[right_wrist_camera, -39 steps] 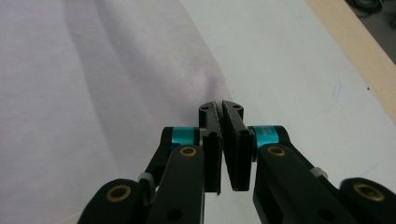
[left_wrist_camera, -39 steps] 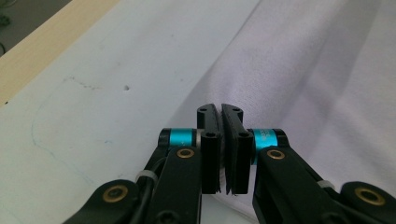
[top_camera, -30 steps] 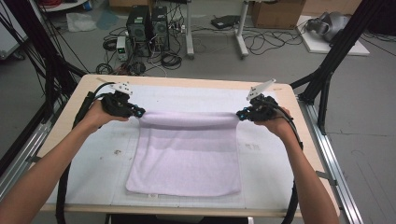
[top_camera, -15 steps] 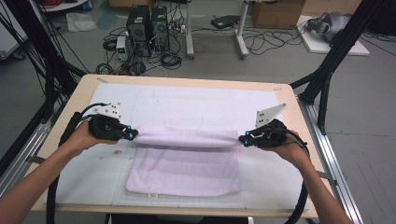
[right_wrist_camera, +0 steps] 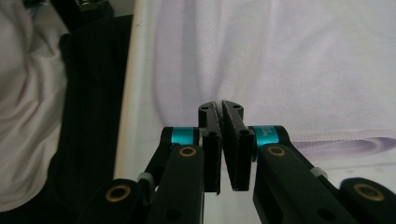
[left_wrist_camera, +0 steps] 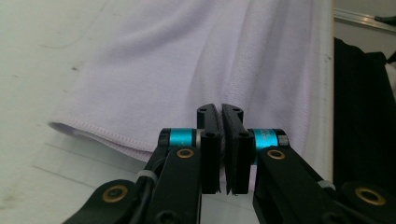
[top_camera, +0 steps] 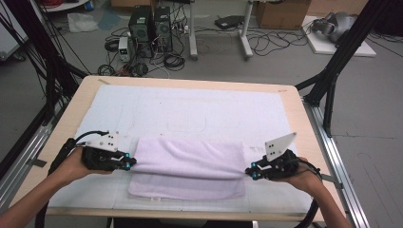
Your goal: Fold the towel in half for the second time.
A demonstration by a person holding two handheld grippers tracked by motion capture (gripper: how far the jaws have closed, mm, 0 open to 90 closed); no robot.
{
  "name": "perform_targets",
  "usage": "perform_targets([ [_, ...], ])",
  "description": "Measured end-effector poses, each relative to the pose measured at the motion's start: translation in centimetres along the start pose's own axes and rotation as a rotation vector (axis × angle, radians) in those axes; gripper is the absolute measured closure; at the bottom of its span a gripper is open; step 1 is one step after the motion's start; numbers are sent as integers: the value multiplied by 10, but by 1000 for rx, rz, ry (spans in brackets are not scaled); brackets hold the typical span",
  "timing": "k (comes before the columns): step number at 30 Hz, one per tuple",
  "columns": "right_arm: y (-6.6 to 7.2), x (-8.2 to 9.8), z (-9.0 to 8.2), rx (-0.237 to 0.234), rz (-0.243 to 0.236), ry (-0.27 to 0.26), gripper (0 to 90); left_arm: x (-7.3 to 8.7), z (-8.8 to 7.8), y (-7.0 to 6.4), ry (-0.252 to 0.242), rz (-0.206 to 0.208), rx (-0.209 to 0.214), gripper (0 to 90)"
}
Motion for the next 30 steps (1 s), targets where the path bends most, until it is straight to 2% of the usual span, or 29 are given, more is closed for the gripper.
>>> perform_targets([
  [1,5,2,2,-17,-6,4,865,2,0,-4,7,19,10,856],
  [6,21,9,9,-82,-11,24,864,8,2,-23,37,32,48,856],
  [8,25,12,12,-98,-11,37,864,11,4,-28,60,49,58,856],
  [11,27,17,17,-105,-7,66,855,16,9,-31,82,45,76,847],
  [12,28,19,19,-115,0,81,831,18,10,-32,90,46,85,815],
  [14,29,23,22,-125,5,115,653,19,11,-29,101,27,82,560],
  [15,28,24,21,-101,-2,122,606,19,10,-26,97,17,73,482],
  [16,26,23,19,-92,11,111,558,17,8,-21,80,16,53,436],
  [17,21,20,16,-63,28,82,502,15,6,-14,71,14,28,385],
  [19,8,14,8,-6,79,32,465,9,3,1,49,-29,-29,313],
  [20,1,11,4,29,83,14,441,6,2,8,24,-47,-53,293],
  [21,-6,8,2,73,92,7,371,3,2,16,17,-61,-79,264],
  [23,-19,4,-1,134,129,-3,337,-2,2,30,-7,-99,-115,234],
  [24,-26,3,-2,163,137,-2,289,-4,3,37,-11,-104,-134,211],
  [27,-44,1,-4,257,179,-7,225,-10,8,55,-25,-132,-189,211],
  [30,-60,-1,-4,314,209,-10,219,-14,17,68,-23,-165,-201,202],
])
Point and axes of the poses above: each handheld gripper's, and its own axes: z roughly forward along the jaws, x roughly out of its underside, y roughly to its left, the point moved 9 cm from there along z, roughly forward along the jaws, and after that the axes turned 2 degrees about -x, right-handed, at the moved point
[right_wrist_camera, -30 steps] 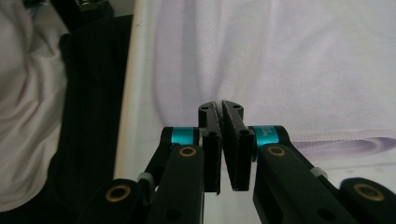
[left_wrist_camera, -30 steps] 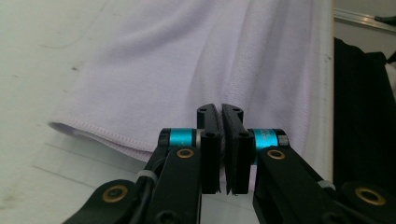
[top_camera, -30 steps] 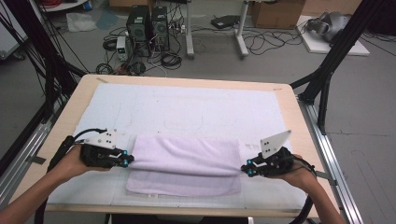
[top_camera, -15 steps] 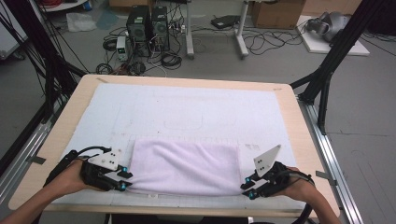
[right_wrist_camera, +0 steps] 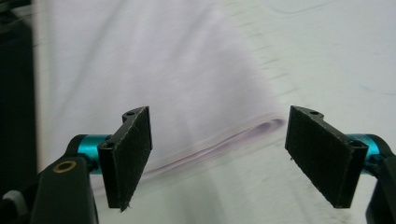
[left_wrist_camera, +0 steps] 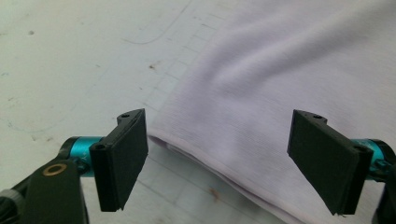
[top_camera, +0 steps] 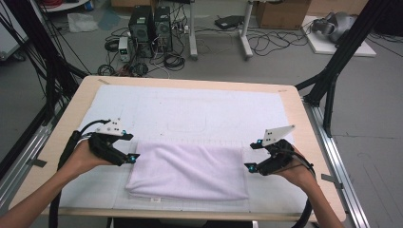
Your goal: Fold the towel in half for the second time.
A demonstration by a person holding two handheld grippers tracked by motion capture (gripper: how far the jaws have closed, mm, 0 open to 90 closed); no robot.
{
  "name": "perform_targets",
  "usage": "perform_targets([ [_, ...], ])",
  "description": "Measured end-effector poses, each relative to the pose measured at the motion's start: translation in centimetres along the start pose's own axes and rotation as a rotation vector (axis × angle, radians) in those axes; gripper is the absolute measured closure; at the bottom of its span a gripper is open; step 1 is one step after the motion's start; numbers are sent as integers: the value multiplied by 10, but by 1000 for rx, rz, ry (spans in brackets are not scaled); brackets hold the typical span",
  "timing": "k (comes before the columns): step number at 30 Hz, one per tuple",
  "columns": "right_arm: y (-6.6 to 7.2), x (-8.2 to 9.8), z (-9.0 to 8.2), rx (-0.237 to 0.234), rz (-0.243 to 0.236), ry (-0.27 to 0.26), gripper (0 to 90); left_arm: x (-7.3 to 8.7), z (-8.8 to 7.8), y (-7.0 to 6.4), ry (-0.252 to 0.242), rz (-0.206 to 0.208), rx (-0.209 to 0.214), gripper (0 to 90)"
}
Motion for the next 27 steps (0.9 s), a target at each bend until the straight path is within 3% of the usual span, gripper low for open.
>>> perform_targets([
  [2,-9,-1,3,48,25,17,220,-3,7,5,6,-6,-15,202],
  [4,-13,-5,5,44,44,3,226,-4,12,9,15,-7,-10,203],
  [5,-18,-5,8,68,54,22,228,-4,14,11,33,8,-8,208],
  [7,-23,-7,12,78,49,36,246,-3,19,14,37,-9,-6,218],
  [10,-28,-9,21,86,39,72,264,1,23,16,73,4,-4,226],
  [14,-35,-13,32,95,40,130,298,2,28,21,88,-11,4,228],
  [15,-37,-14,34,106,38,143,304,2,31,21,83,-35,14,229],
  [17,-40,-16,40,113,29,177,344,3,33,24,96,-28,11,243],
  [18,-41,-17,44,114,20,197,348,2,35,25,91,-52,13,248],
  [21,-42,-20,53,95,41,218,413,1,39,28,89,-69,37,258],
  [24,-43,-18,60,58,92,246,470,4,43,32,96,-93,60,299],
  [27,-43,-11,65,31,97,289,518,5,45,31,99,-92,84,358],
])
Point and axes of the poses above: each handheld gripper's, and its own axes: z roughly forward along the jaws, x roughly out of its underside, y roughly to its left, the point moved 9 cm from there along z, roughly forward along the jaws, and after that the axes turned 2 degrees about -x, right-handed, at the moved point
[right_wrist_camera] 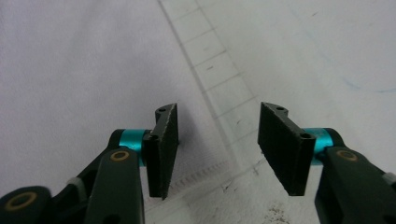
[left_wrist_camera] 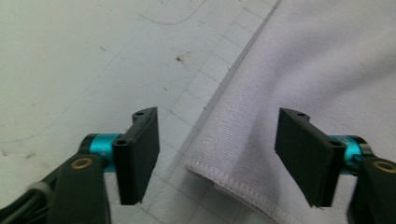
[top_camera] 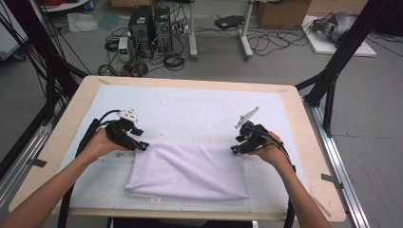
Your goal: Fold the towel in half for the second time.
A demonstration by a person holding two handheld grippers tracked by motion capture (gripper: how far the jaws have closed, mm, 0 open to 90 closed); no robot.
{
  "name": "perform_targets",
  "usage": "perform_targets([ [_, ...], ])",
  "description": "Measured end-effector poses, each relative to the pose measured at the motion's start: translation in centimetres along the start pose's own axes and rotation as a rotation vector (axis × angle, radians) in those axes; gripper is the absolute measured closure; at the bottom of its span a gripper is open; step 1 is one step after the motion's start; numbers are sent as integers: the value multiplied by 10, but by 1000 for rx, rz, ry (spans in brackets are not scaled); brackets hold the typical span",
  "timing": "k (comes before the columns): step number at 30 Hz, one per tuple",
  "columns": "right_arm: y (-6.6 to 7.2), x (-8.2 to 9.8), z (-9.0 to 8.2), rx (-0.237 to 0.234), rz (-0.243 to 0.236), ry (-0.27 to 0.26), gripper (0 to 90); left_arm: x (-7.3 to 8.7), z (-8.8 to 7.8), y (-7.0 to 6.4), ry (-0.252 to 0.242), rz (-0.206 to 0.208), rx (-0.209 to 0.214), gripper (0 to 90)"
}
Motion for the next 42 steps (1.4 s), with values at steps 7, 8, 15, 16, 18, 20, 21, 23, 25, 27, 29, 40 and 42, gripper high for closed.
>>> perform_targets([
  [7,3,6,11,-59,8,66,737,4,11,-10,59,25,55,564],
  [8,4,5,11,-62,4,68,774,5,12,-11,66,29,55,617],
  [15,6,4,6,-8,-20,62,857,5,9,-13,88,57,19,832],
  [16,5,3,5,8,-25,51,858,4,8,-13,77,44,9,834],
  [18,4,1,1,25,-26,34,859,3,4,-10,78,57,-4,835],
  [20,2,-2,-3,49,-26,8,860,-1,2,-9,50,45,-28,836],
  [21,1,-4,-5,62,-26,-9,860,-3,0,-7,43,43,-37,836],
  [23,-4,-8,-9,96,-34,-35,860,-8,-4,-3,17,42,-56,836],
  [25,-9,-13,-13,123,-19,-67,860,-13,-7,2,5,41,-73,836],
  [27,-14,-18,-18,154,-16,-98,860,-19,-9,9,2,54,-98,836],
  [29,-19,-22,-22,171,-5,-121,860,-26,-10,16,-7,55,-120,836],
  [40,-61,-50,-34,325,52,-212,858,-63,-3,55,-21,69,-186,835],
  [42,-65,-51,-30,313,46,-212,805,-63,1,58,-25,79,-184,773],
])
Point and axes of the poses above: each handheld gripper's, and its own axes: z roughly forward along the jaws, x roughly out of its underside, y roughly to its left, the point moved 9 cm from there along z, roughly forward along the jaws, and after that the axes turned 2 degrees about -x, right-handed, at the moved point
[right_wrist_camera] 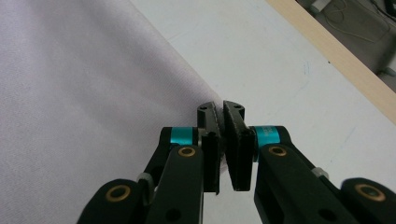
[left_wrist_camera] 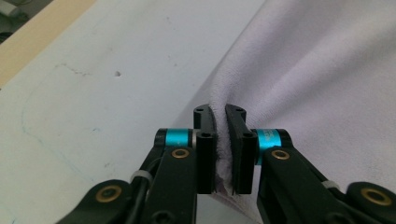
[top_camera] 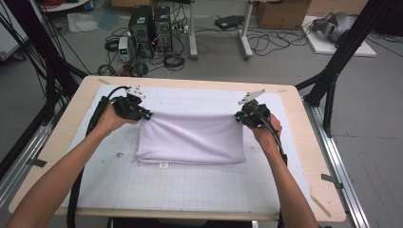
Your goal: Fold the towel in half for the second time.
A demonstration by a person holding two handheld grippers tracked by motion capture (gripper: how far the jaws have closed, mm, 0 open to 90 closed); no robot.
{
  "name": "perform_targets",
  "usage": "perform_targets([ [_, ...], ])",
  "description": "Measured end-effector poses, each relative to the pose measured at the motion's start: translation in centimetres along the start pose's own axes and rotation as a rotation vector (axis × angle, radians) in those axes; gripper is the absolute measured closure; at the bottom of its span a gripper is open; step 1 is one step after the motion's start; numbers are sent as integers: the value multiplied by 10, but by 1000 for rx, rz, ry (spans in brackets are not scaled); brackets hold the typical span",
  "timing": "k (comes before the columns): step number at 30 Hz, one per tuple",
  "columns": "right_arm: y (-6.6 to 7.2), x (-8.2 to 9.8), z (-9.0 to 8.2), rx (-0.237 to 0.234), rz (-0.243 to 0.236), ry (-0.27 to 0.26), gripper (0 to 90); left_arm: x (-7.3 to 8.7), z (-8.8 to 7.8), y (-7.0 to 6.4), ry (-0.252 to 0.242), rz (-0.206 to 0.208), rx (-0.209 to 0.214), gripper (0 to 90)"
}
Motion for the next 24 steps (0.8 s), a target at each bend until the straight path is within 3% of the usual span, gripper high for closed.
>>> perform_targets([
  [2,-1,-1,0,17,22,-27,689,0,1,1,-17,-12,15,516],
  [7,-5,0,-8,-30,75,-76,628,-2,-14,0,-87,-21,14,358],
  [12,7,-1,-15,-80,50,-93,665,5,-22,-6,-110,-8,5,367],
  [14,14,-1,-16,-109,42,-96,718,6,-24,-9,-129,-3,2,387],
  [17,24,0,-14,-153,27,-108,809,6,-23,-14,-156,-20,21,458],
  [19,28,2,-8,-167,23,-95,847,6,-19,-17,-147,-14,33,517],
  [23,39,5,4,-210,18,-85,882,8,-11,-30,-118,12,70,532],
  [24,42,6,6,-215,15,-76,888,8,-10,-35,-125,1,82,535],
])
Point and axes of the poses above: each handheld gripper's, and its own axes: z roughly forward along the jaws, x roughly out of its underside, y roughly to its left, the point moved 9 cm from there along z, roughly forward along the jaws, and after that the axes turned 2 degrees about -x, right-handed, at the moved point
